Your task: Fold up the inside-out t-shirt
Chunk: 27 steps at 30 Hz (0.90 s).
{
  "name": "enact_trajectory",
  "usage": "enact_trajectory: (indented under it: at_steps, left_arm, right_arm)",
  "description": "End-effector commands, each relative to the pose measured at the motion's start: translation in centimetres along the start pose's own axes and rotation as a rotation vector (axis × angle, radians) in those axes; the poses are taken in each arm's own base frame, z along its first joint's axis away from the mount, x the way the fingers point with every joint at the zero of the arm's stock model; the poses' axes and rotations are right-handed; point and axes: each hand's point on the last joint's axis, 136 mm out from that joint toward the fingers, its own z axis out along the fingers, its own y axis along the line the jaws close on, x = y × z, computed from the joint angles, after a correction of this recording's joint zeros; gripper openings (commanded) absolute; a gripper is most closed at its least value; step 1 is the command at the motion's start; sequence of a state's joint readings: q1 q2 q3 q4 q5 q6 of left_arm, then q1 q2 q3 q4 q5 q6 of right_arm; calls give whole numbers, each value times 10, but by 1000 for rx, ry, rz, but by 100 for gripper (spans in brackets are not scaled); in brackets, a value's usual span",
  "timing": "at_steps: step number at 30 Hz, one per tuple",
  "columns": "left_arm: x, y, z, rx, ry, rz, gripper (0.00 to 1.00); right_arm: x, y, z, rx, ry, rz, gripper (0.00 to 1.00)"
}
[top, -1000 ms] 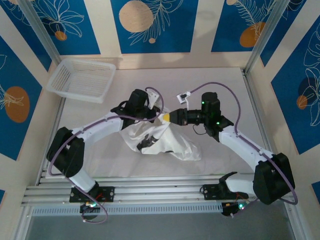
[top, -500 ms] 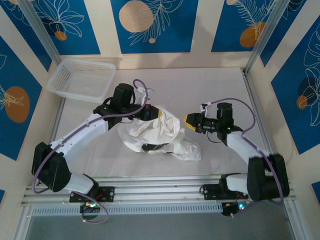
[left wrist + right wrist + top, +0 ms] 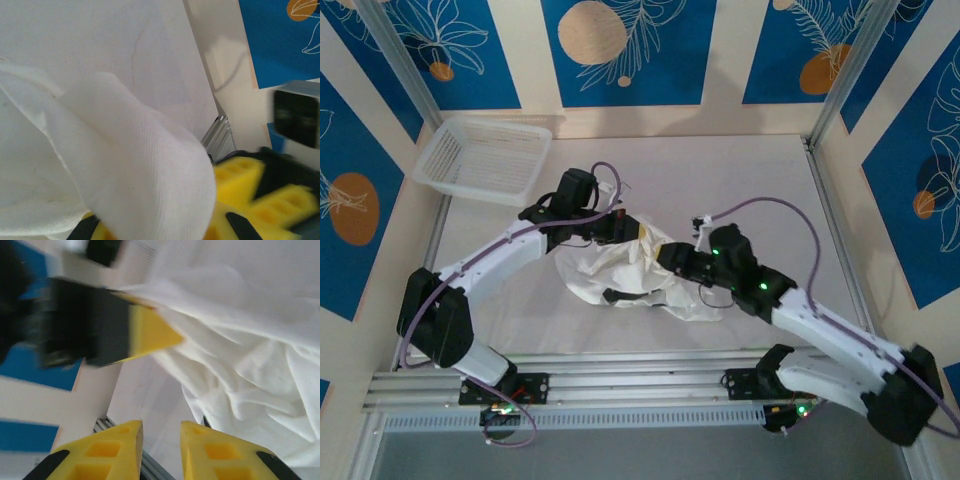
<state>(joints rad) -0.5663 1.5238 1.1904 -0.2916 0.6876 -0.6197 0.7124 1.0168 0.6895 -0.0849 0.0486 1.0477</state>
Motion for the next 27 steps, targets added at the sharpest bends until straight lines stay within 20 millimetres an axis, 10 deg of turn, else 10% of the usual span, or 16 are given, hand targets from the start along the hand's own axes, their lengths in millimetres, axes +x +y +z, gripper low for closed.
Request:
enact_trajectory:
  at_steps: [1, 8, 19, 27]
  left_arm:
    - [-8, -9, -7, 20, -18, 0, 0]
    - [-5, -12, -10, 29, -17, 16, 0]
    - [-2, -6, -7, 20, -3, 23, 0]
    - [1, 1, -5, 0, 4, 14, 0]
  right_arm:
    - [-18, -4, 11, 57, -59, 205, 36]
    - [-35, -39, 31, 141, -70, 446, 48]
    - [-25, -27, 55, 93, 71, 436, 58]
    - [-12, -33, 44, 149, 97, 382, 10]
